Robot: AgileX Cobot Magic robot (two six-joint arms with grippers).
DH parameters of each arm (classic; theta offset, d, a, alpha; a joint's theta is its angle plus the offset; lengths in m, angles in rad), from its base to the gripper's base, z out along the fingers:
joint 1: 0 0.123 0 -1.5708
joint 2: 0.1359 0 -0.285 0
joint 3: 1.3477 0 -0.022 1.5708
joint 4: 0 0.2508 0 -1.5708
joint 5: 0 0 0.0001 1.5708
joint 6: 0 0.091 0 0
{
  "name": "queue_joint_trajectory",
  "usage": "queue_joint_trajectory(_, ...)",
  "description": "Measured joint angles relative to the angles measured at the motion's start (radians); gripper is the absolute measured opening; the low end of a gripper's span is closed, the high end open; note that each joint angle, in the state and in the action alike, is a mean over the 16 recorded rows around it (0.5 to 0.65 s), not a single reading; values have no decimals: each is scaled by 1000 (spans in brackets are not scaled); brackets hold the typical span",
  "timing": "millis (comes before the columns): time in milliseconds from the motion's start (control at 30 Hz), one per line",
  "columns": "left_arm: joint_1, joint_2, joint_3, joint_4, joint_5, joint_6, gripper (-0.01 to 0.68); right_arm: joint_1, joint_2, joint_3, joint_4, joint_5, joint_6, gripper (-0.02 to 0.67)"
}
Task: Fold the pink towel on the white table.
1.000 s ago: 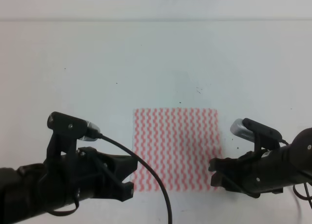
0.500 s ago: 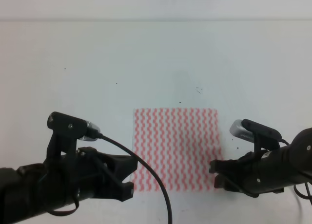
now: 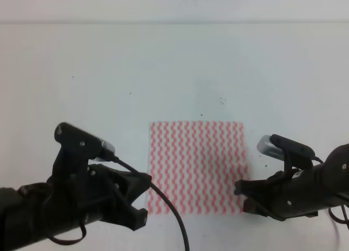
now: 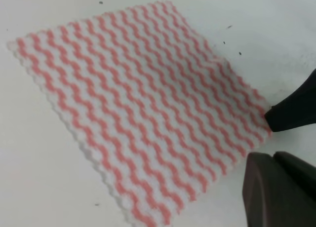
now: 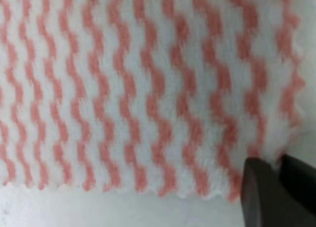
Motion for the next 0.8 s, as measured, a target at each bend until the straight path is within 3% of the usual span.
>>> queue_joint_trajectory(333,0,9,0,0,-9,200,-3,0,-2,-24,1,19,0,-13)
queue_joint_trajectory(800,0,162,-4,-44,35,568,-2,1,-4,-99,-7,32,-10,-16)
